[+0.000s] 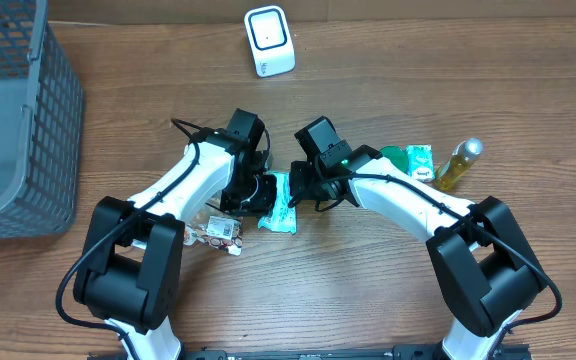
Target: Scan the item barcode
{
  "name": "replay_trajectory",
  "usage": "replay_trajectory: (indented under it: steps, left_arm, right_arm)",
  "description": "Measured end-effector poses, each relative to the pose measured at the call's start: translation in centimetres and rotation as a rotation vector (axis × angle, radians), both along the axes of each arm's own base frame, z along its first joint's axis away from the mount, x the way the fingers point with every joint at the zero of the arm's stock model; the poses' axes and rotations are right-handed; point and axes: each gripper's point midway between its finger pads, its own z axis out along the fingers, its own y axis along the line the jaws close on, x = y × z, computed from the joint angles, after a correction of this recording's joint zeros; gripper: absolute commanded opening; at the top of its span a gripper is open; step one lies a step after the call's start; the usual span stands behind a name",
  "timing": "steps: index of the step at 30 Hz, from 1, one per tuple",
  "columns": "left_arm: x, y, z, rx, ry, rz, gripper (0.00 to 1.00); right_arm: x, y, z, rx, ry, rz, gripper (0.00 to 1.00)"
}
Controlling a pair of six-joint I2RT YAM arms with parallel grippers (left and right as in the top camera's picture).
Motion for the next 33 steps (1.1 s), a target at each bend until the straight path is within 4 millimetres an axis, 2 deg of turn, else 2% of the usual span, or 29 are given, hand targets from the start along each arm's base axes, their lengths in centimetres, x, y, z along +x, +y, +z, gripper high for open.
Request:
replay_trajectory:
  steps: [4, 7, 8, 9, 10, 17, 20, 24, 28, 33]
  left_arm:
    - [0.4, 0.9, 0.1, -0.014, 0.005, 0.017, 0.16]
    - [0.7, 1.5, 0.1, -0.016, 0.003, 0.036, 0.15]
    - [0.8, 1.7, 0.1, -0.016, 0.003, 0.041, 0.15]
    - [0.8, 1.7, 0.1, -0.016, 0.002, 0.042, 0.15]
    - [0.9, 1.7, 0.1, -0.017, 0.001, 0.041, 0.15]
    - [0.3, 0.8, 0.5, -0.078, 0.02, 0.002, 0.13]
    - [-0.9, 0.4, 1.1, -0.14, 0.07, -0.02, 0.11]
    - [-0.9, 0.6, 1.5, -0.189, 0.086, -0.011, 0.07]
    - [-0.9, 0.5, 1.9, -0.234, 0.091, -0.01, 0.09]
    - [-1.0, -0.9, 2.2, -0.275, 0.071, -0.057, 0.11]
  right_arm:
    - [-0.5, -0.3, -0.2, -0.015, 0.022, 0.0, 0.18]
    - [-0.7, -0.5, -0.4, -0.022, 0.033, -0.002, 0.24]
    - [-0.7, -0.5, -0.4, -0.022, 0.033, 0.0, 0.17]
    - [-0.7, -0.5, -0.4, -0.023, 0.031, 0.005, 0.05]
    - [-0.8, -0.5, -0.4, -0.024, 0.031, 0.007, 0.04]
    - [-1.7, -1.1, -0.5, -0.006, 0.107, 0.001, 0.04]
    - [-1.3, -0.9, -0.1, 0.034, 0.098, 0.029, 0.04]
    - [-1.4, 0.0, 0.5, 0.095, 0.097, 0.105, 0.04]
    - [-2.5, 0.8, 0.9, 0.149, 0.132, 0.166, 0.05]
    - [-4.0, 1.1, 1.1, 0.183, 0.193, 0.2, 0.08]
